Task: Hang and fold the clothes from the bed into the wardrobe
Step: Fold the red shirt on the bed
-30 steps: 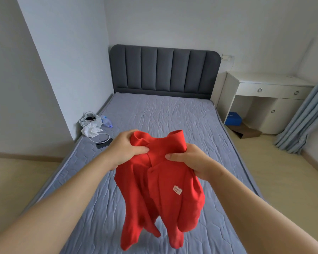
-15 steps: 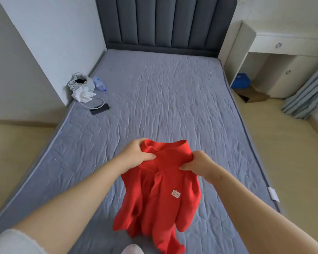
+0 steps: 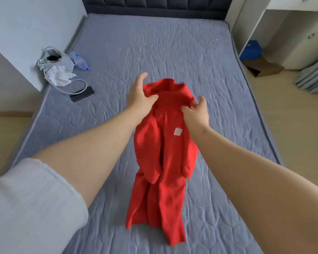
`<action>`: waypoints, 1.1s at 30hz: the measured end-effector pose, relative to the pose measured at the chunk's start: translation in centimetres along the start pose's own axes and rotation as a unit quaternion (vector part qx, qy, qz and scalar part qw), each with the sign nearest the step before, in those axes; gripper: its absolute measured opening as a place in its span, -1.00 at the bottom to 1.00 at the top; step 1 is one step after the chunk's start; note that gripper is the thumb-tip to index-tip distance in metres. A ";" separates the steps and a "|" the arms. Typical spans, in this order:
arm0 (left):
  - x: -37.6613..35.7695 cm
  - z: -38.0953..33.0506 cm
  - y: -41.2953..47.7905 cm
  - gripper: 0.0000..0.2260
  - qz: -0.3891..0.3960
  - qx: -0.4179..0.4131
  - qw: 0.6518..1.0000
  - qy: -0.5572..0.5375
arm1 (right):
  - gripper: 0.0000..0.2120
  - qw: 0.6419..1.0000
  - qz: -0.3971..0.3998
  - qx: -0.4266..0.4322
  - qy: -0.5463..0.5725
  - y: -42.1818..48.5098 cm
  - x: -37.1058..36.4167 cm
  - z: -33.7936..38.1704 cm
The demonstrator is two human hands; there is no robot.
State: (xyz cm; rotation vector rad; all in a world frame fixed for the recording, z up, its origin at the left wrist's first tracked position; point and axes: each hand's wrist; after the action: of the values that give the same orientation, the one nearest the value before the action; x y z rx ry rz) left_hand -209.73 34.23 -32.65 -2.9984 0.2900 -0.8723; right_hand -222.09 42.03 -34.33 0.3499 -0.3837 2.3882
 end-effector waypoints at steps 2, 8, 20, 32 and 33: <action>-1.3 1.4 0.5 -0.27 0.043 0.023 0.999 -0.023 | -0.27 0.998 0.043 0.000 0.054 0.4 -0.8 -1.2; -6.1 11.1 -3.8 -0.40 0.157 0.090 0.982 0.053 | -0.25 0.988 0.139 -0.064 0.008 -2.0 -2.6 -11.6; -14.3 30.5 -18.4 -0.64 0.267 0.192 0.925 0.189 | -0.36 0.934 0.218 -0.249 -0.131 -12.3 -3.5 -34.9; -16.4 39.2 -24.2 -0.34 0.207 0.120 0.835 0.495 | -0.08 0.847 0.320 -0.089 -0.415 -17.3 -3.5 -42.4; -16.4 39.4 -23.9 -0.39 0.192 0.104 0.832 0.510 | -0.13 0.840 0.309 -0.063 -0.440 -17.2 -3.4 -42.6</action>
State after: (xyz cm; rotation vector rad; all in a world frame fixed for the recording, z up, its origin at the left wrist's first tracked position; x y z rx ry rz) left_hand -198.17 58.82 -73.34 -1.8713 0.6867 -2.1418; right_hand -214.34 67.98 -71.67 1.4647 -1.2180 2.6312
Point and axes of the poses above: each hand's wrist, its own y-axis towards the middle knuckle, its own x-axis out of the back of the hand, z = x × y, and after that the axes turned 4 degrees about x, right-handed
